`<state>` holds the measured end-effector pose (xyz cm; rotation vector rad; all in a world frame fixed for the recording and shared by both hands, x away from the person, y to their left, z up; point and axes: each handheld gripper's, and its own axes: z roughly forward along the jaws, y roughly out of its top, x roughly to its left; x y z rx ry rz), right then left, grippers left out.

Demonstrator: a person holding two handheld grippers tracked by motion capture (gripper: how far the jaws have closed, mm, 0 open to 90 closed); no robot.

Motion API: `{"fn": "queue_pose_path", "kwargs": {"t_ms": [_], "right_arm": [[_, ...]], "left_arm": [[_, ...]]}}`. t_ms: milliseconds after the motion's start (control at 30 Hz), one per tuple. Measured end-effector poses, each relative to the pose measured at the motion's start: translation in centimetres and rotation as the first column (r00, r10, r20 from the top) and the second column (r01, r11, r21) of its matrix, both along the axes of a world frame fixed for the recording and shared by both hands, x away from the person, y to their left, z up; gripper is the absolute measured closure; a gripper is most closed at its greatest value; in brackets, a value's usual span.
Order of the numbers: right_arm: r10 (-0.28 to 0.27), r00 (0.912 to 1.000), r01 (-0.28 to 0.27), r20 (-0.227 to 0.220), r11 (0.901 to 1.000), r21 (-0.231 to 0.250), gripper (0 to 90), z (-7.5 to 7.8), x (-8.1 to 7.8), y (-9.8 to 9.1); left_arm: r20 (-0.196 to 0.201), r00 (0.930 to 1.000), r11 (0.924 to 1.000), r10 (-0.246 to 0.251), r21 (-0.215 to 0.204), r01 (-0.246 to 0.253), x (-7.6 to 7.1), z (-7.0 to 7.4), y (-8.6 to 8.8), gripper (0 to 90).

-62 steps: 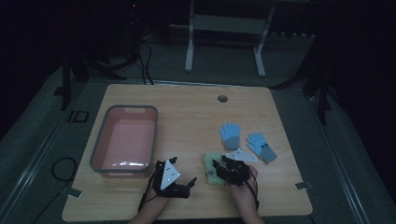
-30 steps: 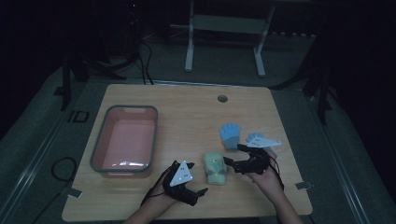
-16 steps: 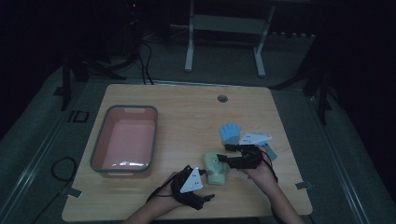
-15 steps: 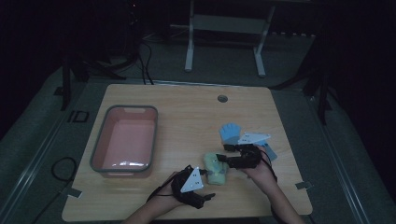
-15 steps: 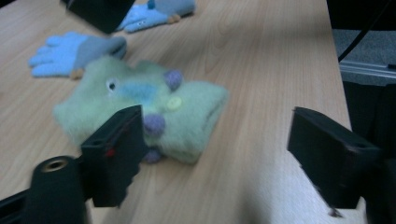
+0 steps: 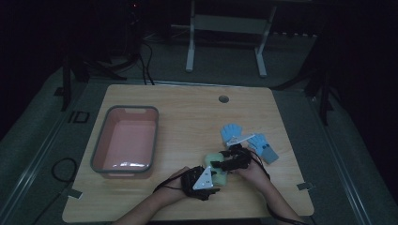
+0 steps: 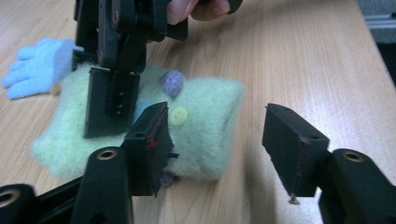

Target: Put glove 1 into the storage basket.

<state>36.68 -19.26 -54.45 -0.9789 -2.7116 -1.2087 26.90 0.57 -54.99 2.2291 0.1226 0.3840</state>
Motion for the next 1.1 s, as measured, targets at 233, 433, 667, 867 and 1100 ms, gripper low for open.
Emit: {"fn": "queue_pose_path", "kwargs": {"t_ms": [233, 433, 667, 867, 1100], "right_arm": [[0.018, 0.9993, -0.017, -0.031, 0.9992, 0.036, 44.2, -0.9, 0.1, -0.2], [0.030, 0.9983, -0.028, -0.049, 0.9991, 0.032, 52.6, -0.8, 0.2, -0.2], [0.031, 0.9963, -0.027, -0.080, 0.9987, 0.042, 59.6, -0.8, 0.3, -0.2], [0.023, 0.9963, -0.018, -0.083, 0.9981, 0.060, 68.2, -0.5, 0.0, -0.3], [0.026, 0.9946, -0.019, -0.100, 0.9974, 0.069, 71.0, 0.3, 0.2, 0.0]], "left_arm": [[0.050, 0.9988, 0.9975, -0.001, 0.070, -0.003, 0.0, -0.8, -0.7, 41.1], [0.087, 0.9962, 0.9944, -0.001, 0.105, -0.008, 0.1, -1.1, -1.0, 45.9], [0.109, 0.9936, 0.9920, 0.030, 0.119, -0.043, 0.5, -1.2, -1.3, 63.3], [-0.005, 0.9989, 0.9956, 0.047, 0.081, -0.046, 1.5, -0.4, -0.8, 74.5], [-0.020, 0.9990, 0.9948, 0.040, 0.094, -0.038, 1.9, 0.8, -0.3, 75.4]]}}
